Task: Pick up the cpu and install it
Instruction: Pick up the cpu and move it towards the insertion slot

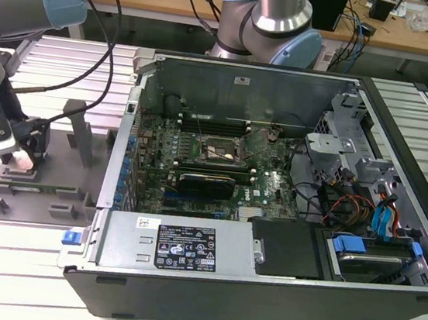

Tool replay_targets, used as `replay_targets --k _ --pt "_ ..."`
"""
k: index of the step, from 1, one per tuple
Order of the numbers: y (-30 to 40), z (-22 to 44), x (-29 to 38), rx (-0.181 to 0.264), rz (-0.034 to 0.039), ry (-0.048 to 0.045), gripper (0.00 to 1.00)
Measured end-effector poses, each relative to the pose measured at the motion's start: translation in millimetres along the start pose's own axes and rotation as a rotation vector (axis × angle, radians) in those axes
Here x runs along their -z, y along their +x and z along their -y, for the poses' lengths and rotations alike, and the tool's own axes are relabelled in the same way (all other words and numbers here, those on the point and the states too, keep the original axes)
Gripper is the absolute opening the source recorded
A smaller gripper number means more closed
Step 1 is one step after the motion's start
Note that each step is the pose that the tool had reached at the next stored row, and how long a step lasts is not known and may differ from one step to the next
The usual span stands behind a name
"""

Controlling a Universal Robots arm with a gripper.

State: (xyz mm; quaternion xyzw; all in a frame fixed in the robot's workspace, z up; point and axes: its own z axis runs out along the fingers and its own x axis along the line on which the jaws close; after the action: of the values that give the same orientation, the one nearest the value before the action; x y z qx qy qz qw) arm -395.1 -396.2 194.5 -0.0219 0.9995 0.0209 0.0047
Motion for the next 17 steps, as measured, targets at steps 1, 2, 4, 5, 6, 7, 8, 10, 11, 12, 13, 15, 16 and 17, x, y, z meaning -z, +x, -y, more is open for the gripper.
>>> replay_targets --k 1,2,4,5,6,7,8,10,11,12,13,15,16,17 --pt "0.0 0.0 -0.1 0.0 0.0 0.0 0.54" --pt "0.0 0.0 -0.2 0.0 0.0 0.0 0.55" --pt "0.0 0.1 -0.5 0.0 0.0003 -0.0002 0.62" --pt "0.0 1.5 -0.6 0.002 0.0001 -0.0001 0.62" --pt "0.1 2.3 -1.2 0.003 0.0002 -0.0002 0.62" --pt "0.2 2.5 -2.9 0.004 -0.0001 0.0 0.62" --pt "0.1 2.7 -4.8 0.004 -0.0002 0.0 0.62" --pt "0.0 2.7 -4.9 0.004 -0.0001 -0.0001 0.62" --pt "0.0 2.7 -4.8 0.004 -0.0003 0.0001 0.6" --pt "0.0 2.7 -4.8 0.004 -0.0002 0.0 0.55" --pt "0.0 2.7 -4.8 0.004 -0.0002 -0.0001 0.55" --pt "-0.3 2.5 -2.8 0.004 0.0003 -0.0002 0.55" --pt "-0.2 2.5 -0.3 0.004 0.0 -0.0001 0.55" --pt "-0.2 2.4 2.1 0.004 -0.0001 -0.0001 0.55"
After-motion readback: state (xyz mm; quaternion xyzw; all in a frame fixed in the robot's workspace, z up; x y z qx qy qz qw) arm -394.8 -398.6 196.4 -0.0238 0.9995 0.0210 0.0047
